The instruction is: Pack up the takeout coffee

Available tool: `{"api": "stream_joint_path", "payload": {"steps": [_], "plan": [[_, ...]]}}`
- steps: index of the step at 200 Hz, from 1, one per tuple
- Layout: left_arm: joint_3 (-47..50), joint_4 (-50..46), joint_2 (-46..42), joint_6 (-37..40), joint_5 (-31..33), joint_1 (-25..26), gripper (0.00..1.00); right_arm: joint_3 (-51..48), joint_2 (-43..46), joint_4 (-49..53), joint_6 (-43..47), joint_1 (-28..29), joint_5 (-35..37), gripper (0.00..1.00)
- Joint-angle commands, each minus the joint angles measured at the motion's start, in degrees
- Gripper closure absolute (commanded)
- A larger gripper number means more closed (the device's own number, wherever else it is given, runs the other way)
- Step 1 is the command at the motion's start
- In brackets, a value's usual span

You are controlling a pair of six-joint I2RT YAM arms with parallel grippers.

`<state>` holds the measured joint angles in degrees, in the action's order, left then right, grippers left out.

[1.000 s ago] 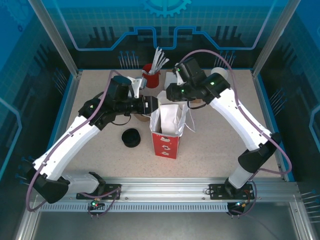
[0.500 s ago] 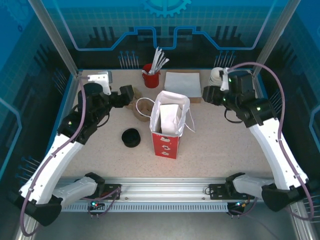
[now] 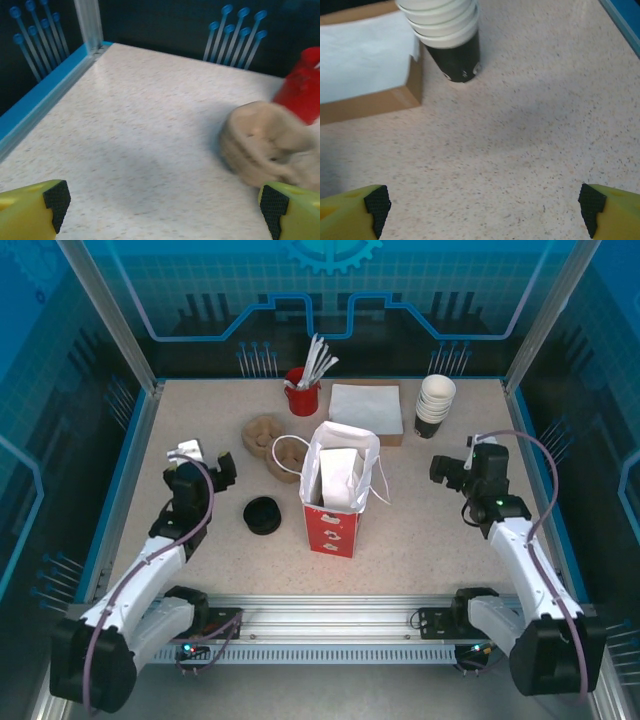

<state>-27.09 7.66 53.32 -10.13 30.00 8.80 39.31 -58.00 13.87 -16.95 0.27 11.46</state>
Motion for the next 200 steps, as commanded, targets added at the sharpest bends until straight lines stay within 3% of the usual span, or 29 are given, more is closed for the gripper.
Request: {"api": "stream_joint_path", "payload": {"steps": [1,32,63,92,105,150,186,200], "plan": [[3.5,13.3,2.6,4.3,2.4,-1.9,0.01,-3.6,-2.7,-14.5,0.9,-1.5,2.9,0.0],[5.9,20.9,9.3,8.1,1.9,-5.2,0.01,-9.3,-7.5,-27.2,4.7,-1.8,2.9,0.0],[6.7,25.8,14.6,5.7,-6.9,-9.1,0.01,-12.6,-13.2,-39.7,10.0,-1.0,0.6,0.0],[7.4,33.8,22.2,6.6,-9.9,-9.6,0.01,-13.6,-20.1,-48.0,9.7,-1.1,-2.6,0.0],[5.5,31.0,23.1,6.4,-12.3,-9.6,0.01,-13.8,-22.8,-51.0,11.4,0.0,-3.1,0.0],[7.7,44.3,30.0,5.1,-15.5,-9.5,0.01,-15.2,-28.0,-58.2,17.3,4.4,-4.0,0.0],[6.5,46.7,35.2,7.7,-18.9,-8.5,0.01,-15.0,-28.1,-57.7,17.0,4.0,-4.8,0.0],[6.3,46.3,35.3,8.2,-17.2,-7.6,0.01,-15.0,-28.1,-57.8,17.0,3.9,-5.0,0.0]]}}
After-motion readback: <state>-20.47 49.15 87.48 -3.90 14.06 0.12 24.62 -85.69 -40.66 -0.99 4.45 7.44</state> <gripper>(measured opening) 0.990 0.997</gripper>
